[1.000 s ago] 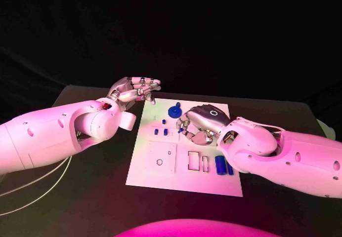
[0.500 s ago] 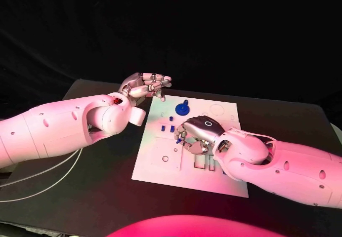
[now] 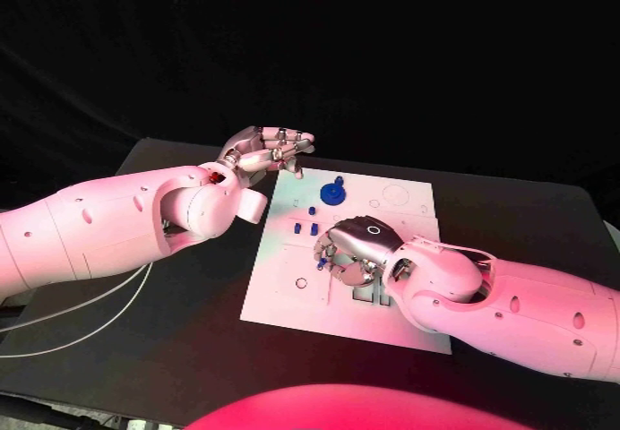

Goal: Assemble the parts on the task board

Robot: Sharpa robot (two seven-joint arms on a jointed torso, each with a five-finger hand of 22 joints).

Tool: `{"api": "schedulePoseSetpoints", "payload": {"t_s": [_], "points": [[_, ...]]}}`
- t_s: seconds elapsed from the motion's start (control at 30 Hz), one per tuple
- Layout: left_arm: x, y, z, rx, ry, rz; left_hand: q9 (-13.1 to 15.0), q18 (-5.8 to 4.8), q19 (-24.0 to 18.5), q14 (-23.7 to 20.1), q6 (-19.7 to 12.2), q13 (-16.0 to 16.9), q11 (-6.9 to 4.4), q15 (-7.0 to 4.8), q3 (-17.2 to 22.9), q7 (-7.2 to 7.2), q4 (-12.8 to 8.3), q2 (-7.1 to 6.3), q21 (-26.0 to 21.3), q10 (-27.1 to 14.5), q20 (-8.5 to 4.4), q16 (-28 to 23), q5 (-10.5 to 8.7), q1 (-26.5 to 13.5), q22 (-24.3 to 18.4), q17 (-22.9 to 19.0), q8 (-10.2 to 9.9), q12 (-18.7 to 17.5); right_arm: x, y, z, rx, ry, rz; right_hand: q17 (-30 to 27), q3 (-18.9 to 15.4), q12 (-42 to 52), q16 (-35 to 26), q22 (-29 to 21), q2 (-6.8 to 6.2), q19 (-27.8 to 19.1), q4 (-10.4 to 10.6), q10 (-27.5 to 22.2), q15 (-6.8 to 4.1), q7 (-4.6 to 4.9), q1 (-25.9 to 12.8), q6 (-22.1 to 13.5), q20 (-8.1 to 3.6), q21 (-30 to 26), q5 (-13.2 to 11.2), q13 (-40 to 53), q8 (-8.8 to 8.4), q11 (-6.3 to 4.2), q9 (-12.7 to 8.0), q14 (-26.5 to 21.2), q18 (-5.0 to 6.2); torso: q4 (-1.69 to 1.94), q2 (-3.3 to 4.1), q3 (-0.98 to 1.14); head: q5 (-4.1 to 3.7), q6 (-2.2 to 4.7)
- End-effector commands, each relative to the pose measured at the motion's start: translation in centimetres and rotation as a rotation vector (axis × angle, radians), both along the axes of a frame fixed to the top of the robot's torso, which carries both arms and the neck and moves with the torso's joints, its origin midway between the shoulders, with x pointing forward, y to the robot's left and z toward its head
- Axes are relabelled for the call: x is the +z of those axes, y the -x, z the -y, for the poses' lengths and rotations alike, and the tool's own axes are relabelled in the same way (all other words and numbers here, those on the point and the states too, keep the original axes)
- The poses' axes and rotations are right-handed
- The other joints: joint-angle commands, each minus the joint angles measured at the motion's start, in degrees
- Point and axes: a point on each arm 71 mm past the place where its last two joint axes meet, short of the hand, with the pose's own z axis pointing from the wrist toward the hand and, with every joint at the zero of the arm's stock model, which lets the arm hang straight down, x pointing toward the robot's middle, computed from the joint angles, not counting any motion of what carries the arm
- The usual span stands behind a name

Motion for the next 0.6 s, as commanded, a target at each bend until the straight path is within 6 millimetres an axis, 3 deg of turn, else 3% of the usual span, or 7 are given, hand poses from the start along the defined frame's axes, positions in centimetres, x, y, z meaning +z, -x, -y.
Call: {"api": "schedulePoseSetpoints", "payload": {"t_s": [0.03,0.6], "points": [[0.10,0.04,0.25,-0.021,0.010,0.005,-0.1,0.32,-0.1,-0.4,-0.3,0.1,0.04,-0.10,0.0,-0.07,-0.3,-0.11,-0.3,-0.2,0.13,-0.1,-0.21,-0.1,-0.1,-0.1,0.0,0.2,-0.31,0.13,-0.09,0.014,0.029,-0.008,0.0,-0.1,-0.4,0.2,0.1,0.01,0.4,0.4,-0.2,-0.47,0.12,-0.7,0.4,0.07,0.2,0.0,0.1,0.19,-0.35,0.1,3.1,-0.88,0.02,-0.05,-0.01,0.07,-0.03],[0.09,0.03,0.14,-0.020,0.009,0.003,-0.1,0.32,-0.1,-0.4,-0.3,0.1,0.04,-0.10,0.0,-0.07,-0.3,-0.11,-0.3,-0.2,0.13,-0.1,-0.21,-0.1,-0.1,-0.1,0.0,0.2,-0.90,-0.06,0.00,0.006,0.063,-0.010,-0.2,-0.3,-0.4,0.2,0.0,0.07,0.3,0.5,-0.3,-0.46,0.08,-0.9,0.3,0.09,0.2,-0.2,0.2,0.22,-0.35,0.1,3.1,-0.86,0.12,0.00,-0.04,-0.04,-0.49]]}}
